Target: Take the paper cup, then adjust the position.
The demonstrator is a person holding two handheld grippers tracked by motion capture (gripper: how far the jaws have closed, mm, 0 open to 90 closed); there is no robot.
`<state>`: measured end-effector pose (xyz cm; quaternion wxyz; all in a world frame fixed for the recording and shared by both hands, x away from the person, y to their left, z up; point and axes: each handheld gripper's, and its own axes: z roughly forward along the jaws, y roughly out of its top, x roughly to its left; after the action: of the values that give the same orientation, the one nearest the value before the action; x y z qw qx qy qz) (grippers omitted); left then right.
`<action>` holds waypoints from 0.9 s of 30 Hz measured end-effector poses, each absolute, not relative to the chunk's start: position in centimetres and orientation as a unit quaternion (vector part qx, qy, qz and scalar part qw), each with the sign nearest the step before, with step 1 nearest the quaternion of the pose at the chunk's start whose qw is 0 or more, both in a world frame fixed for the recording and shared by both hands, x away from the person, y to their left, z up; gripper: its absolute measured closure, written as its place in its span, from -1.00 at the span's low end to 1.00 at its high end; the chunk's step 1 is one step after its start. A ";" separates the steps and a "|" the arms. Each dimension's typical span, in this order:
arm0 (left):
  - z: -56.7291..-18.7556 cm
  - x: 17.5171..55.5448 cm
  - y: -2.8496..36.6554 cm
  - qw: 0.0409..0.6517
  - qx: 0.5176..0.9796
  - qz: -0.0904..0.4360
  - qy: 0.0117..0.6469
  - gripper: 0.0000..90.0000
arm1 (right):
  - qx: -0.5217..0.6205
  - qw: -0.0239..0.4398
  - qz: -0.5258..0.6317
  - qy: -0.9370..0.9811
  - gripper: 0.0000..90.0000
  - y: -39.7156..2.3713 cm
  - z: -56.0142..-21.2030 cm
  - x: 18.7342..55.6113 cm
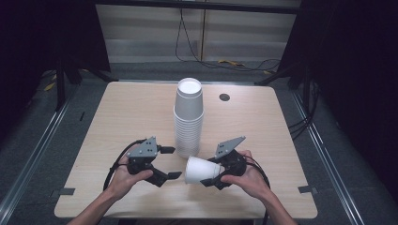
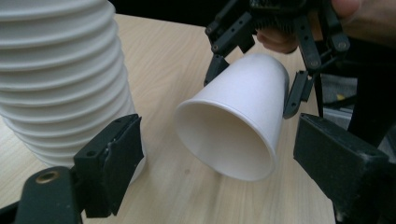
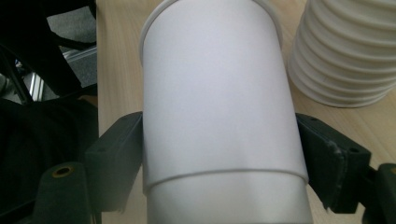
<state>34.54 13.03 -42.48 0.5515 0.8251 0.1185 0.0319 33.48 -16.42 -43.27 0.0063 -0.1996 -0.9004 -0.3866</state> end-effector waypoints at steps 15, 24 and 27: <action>-43.1 35.1 13.0 0.580 0.805 0.015 0.126 -0.66 | -0.208 0.009 -0.458 -0.864 -0.54 -17.4 -43.5 33.9; -43.0 34.8 12.9 0.594 0.796 0.026 0.117 -0.66 | -0.208 0.001 -0.498 -0.842 -0.54 -17.5 -44.3 33.8; -43.1 34.7 12.7 0.602 0.790 0.009 0.116 -0.66 | -0.201 0.000 -0.521 -0.830 -0.54 -17.6 -44.3 33.7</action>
<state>34.65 12.70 -43.06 0.6016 0.7903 0.1163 0.0090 33.74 -17.56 -44.32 0.0003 -0.2007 -0.8296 -0.5211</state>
